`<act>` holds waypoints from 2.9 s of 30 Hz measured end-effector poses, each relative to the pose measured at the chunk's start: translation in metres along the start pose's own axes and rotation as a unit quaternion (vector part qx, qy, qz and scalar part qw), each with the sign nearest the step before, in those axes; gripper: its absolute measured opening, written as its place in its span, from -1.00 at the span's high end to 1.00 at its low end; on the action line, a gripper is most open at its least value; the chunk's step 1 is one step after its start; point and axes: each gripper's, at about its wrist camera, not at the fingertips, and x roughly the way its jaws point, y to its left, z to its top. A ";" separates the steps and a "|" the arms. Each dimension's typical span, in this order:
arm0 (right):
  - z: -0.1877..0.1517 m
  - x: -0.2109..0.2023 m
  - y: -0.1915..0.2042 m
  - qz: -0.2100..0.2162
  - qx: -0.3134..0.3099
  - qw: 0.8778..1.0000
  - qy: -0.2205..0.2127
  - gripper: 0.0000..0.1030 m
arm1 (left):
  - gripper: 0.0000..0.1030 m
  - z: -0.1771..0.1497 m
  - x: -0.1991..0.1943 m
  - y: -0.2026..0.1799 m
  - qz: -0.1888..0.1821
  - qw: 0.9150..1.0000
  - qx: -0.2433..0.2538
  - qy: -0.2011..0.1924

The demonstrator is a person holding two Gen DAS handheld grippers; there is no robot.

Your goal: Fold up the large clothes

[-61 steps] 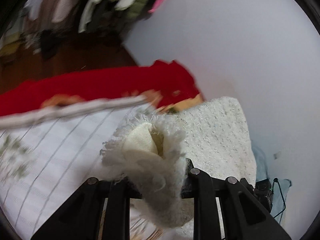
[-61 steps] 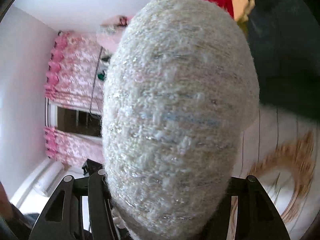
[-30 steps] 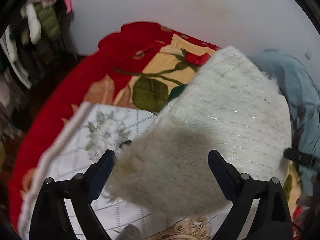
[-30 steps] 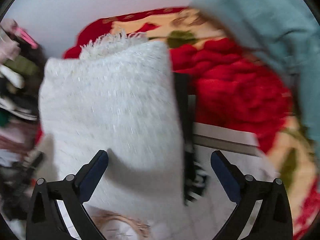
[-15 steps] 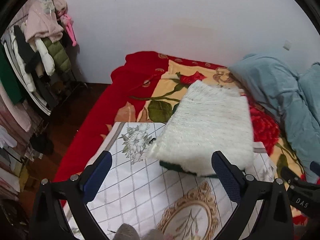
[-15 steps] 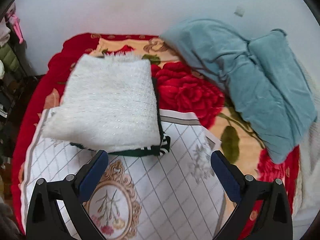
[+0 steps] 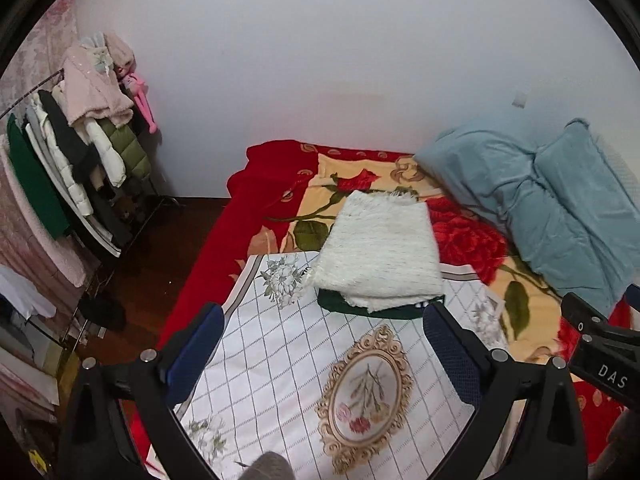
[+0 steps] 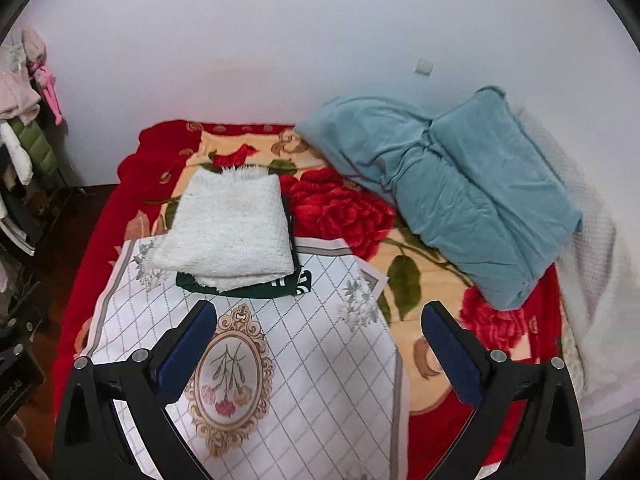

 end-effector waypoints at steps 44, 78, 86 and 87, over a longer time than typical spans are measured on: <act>-0.052 -0.270 -0.077 0.011 0.014 0.994 -0.105 -1.00 | -0.98 -0.032 -0.189 0.001 -0.008 0.997 -0.019 -0.072; -0.068 -0.285 -0.065 0.018 0.018 0.995 -0.101 -1.00 | -0.98 -0.031 -0.198 0.009 -0.012 0.997 -0.018 -0.074; -0.068 -0.285 -0.064 0.019 0.018 0.994 -0.101 -1.00 | -0.98 -0.033 -0.203 0.009 -0.011 0.997 -0.017 -0.073; -0.068 -0.285 -0.063 0.020 0.017 0.995 -0.101 -1.00 | -0.98 -0.034 -0.204 0.008 -0.010 0.997 -0.017 -0.073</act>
